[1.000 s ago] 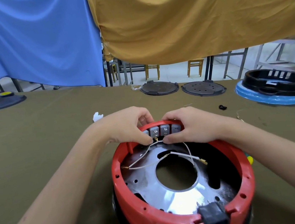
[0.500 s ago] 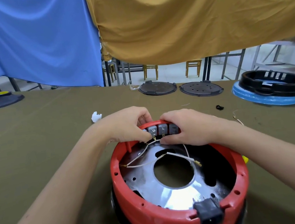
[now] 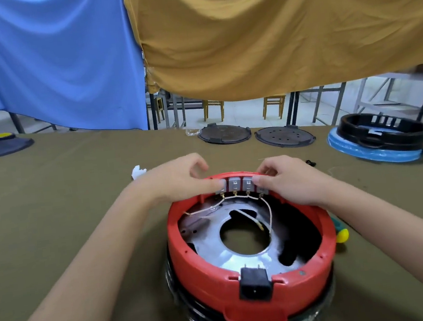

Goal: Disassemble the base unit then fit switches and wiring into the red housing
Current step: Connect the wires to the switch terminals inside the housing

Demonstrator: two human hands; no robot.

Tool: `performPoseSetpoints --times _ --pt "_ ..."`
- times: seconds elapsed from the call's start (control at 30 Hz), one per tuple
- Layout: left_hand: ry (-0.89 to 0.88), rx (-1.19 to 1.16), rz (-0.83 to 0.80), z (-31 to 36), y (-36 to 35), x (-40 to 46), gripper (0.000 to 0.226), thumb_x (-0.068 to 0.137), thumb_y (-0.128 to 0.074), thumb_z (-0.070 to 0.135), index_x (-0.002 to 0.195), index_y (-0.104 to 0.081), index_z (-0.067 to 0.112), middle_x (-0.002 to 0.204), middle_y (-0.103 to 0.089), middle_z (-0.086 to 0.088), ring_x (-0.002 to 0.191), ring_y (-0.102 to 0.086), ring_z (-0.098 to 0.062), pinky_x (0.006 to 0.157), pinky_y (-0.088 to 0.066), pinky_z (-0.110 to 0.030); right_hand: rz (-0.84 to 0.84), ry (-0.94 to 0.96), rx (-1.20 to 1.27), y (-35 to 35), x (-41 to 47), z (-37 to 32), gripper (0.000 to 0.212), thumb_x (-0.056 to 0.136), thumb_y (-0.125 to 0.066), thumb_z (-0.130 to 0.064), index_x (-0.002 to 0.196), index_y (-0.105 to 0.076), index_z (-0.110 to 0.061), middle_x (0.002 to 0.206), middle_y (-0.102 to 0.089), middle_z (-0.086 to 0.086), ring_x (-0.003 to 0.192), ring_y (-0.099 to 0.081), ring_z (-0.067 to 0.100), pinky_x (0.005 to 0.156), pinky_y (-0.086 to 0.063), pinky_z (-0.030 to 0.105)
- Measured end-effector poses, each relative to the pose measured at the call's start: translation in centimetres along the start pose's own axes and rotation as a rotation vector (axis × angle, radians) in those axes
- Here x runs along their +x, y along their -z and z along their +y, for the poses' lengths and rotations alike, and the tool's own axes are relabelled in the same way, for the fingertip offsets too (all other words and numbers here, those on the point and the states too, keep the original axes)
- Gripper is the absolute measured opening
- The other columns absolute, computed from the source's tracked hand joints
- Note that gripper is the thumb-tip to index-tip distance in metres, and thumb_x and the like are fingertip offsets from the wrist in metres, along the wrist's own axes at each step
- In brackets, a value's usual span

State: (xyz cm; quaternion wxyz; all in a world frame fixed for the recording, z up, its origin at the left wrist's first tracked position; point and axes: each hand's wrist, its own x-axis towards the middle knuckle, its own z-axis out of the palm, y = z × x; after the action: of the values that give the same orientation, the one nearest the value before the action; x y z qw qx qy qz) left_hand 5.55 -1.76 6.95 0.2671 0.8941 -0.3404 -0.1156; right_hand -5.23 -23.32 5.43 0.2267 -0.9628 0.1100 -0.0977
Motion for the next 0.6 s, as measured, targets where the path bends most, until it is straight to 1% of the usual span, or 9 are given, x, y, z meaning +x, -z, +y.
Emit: performPoseSetpoints --times 0.07,0.13,0.2,0.23,0.3,0.37,0.4,0.5,0.6 --pt "0.109 0.033 -0.194 -0.5 0.9 -0.8 0.037 0.083 -0.074 0.045 0.112 -0.054 0.034 0.108 -0.066 0.005 0.089 -0.071 -0.014 0.072 -0.059 -0.033 0.039 -0.051 -0.015 0.0 -0.3 -0.2 0.023 0.096 -0.055 -0.043 0.103 -0.065 -0.022 0.101 -0.066 -0.003 0.093 -0.060 0.016 0.077 -0.047 0.032" --pt "0.134 0.008 -0.230 -0.8 1.2 -1.1 0.024 0.088 -0.068 0.025 0.108 -0.057 0.032 0.106 -0.067 0.001 0.080 -0.071 -0.014 0.066 -0.061 -0.032 0.052 -0.090 -0.092 0.0 -0.7 -0.5 0.026 0.097 -0.053 -0.042 0.108 -0.063 -0.020 0.108 -0.066 0.000 0.099 -0.060 0.021 0.082 -0.048 0.033" --pt "0.094 0.026 -0.121 -0.8 1.0 -0.6 0.022 0.088 -0.061 0.014 0.105 -0.063 0.029 0.101 -0.071 -0.002 0.078 -0.072 -0.017 0.070 -0.062 -0.036 0.097 -0.072 -0.177 -0.1 -1.1 -0.8 0.029 0.096 -0.055 -0.040 0.116 -0.058 -0.020 0.116 -0.064 0.002 0.107 -0.057 0.024 0.087 -0.046 0.034" --pt "0.069 0.057 -0.036 -0.7 0.7 -0.2 0.021 0.088 -0.059 0.014 0.102 -0.066 0.028 0.099 -0.072 -0.001 0.081 -0.072 -0.018 0.073 -0.062 -0.037 0.142 0.003 -0.195 0.0 -1.3 -0.9 0.032 0.095 -0.057 -0.037 0.122 -0.055 -0.021 0.122 -0.060 0.001 0.114 -0.052 0.023 0.092 -0.043 0.034" --pt "0.022 0.095 0.144 -0.6 -0.4 0.8 0.013 0.089 -0.063 0.021 0.097 -0.068 0.030 0.099 -0.072 0.006 0.088 -0.067 -0.013 0.068 -0.052 -0.024 0.162 0.259 -0.146 0.5 -1.8 -1.3 0.041 0.093 -0.062 -0.026 0.131 -0.049 -0.028 0.132 -0.051 -0.009 0.123 -0.040 0.014 0.101 -0.036 0.029" --pt "0.006 0.021 0.271 -0.7 -1.4 1.4 0.008 0.089 -0.069 0.032 0.097 -0.067 0.031 0.098 -0.073 0.010 0.089 -0.064 -0.006 0.062 -0.033 -0.012 0.015 0.466 -0.006 1.2 -2.2 -2.0 0.049 0.090 -0.066 -0.015 0.130 -0.050 -0.038 0.129 -0.050 -0.021 0.117 -0.046 0.003 0.097 -0.040 0.020" --pt "0.001 -0.068 0.289 -0.8 -1.6 1.7 0.013 0.089 -0.072 0.036 0.099 -0.068 0.029 0.097 -0.074 0.010 0.089 -0.066 -0.005 0.063 -0.034 -0.011 -0.077 0.505 0.072 1.3 -2.3 -2.3 0.052 0.089 -0.067 -0.011 0.128 -0.052 -0.041 0.126 -0.051 -0.025 0.110 -0.051 0.002 0.091 -0.045 0.019" --pt "0.046 -0.291 0.212 -0.9 -0.9 1.5 0.029 0.087 -0.072 0.044 0.110 -0.065 0.028 0.101 -0.071 0.007 0.087 -0.069 -0.009 0.069 -0.052 -0.023 -0.167 0.558 0.155 0.8 -2.0 -3.1 0.043 0.091 -0.066 -0.010 0.123 -0.060 -0.038 0.119 -0.057 -0.024 0.100 -0.060 0.009 0.084 -0.052 0.024" --pt "0.161 -0.214 -0.049 -1.2 0.9 0.3 0.033 0.087 -0.069 0.035 0.117 -0.056 0.031 0.107 -0.068 0.006 0.092 -0.069 -0.011 0.072 -0.059 -0.033 -0.172 0.603 0.106 0.2 -1.6 -3.7 0.024 0.094 -0.064 -0.017 0.112 -0.067 -0.032 0.112 -0.064 -0.021 0.099 -0.062 0.009 0.087 -0.050 0.031"
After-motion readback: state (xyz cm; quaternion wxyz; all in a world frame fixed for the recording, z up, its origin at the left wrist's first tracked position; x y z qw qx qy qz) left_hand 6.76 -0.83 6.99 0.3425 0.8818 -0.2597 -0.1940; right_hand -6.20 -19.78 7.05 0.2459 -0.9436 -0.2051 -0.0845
